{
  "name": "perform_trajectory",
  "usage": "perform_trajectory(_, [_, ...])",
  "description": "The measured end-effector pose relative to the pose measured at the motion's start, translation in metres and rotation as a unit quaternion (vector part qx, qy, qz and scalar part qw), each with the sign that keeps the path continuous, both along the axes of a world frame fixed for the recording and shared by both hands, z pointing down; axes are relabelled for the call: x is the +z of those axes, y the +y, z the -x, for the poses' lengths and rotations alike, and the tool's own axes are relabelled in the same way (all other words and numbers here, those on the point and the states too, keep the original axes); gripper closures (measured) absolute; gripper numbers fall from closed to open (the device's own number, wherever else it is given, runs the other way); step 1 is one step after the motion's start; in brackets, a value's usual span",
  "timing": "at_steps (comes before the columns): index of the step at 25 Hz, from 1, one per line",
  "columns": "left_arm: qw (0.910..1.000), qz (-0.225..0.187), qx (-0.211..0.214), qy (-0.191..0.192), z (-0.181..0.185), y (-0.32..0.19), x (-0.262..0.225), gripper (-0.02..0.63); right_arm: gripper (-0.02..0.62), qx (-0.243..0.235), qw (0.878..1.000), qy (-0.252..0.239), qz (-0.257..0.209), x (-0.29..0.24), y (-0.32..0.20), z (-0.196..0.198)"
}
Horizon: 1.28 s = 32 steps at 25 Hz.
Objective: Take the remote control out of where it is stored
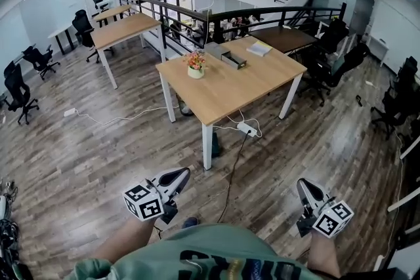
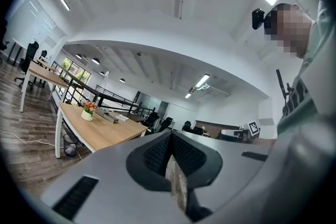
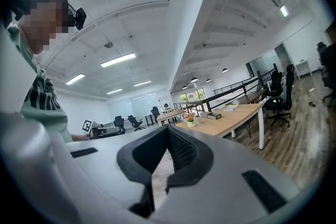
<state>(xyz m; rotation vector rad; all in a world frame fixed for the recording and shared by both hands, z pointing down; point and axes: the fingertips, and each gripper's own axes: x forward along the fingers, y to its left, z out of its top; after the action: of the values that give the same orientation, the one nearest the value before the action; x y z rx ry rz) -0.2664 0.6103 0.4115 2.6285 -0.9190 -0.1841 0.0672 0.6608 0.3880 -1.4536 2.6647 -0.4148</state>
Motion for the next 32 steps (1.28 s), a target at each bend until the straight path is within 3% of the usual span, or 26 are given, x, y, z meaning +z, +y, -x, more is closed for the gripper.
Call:
perform_trajectory(9, [0.9995,-0.015,0.025,0.014,0.076,-0.139,-0.016,0.603,0.592,0.035,0.999,-0.003,-0.015,-0.029,-0.105,0.069])
perform_trajectory(17, [0.9980,0.002,0.062,0.012,0.093,-0.236,0.005,0.603,0.592,0.054,0.999,-0.004,0.002,-0.017,-0.183,0.105])
perform_trajectory(20, [0.9971,0.009,0.074,0.015,0.079,-0.260,0.009,0.603,0.592,0.062,0.998,-0.002,0.010,-0.013,-0.197,0.097])
perform_trajectory(25, [0.9961,0.019,0.086,0.007,0.033,-0.287,0.019,0.603,0.592,0.076,0.997,-0.014,0.016,-0.003,-0.220,0.050])
perform_trajectory(32, [0.9985,0.020,0.051,0.009,-0.069,-0.317,0.008,0.603,0.592,0.036,0.999,-0.015,0.008,-0.005,-0.267,-0.047])
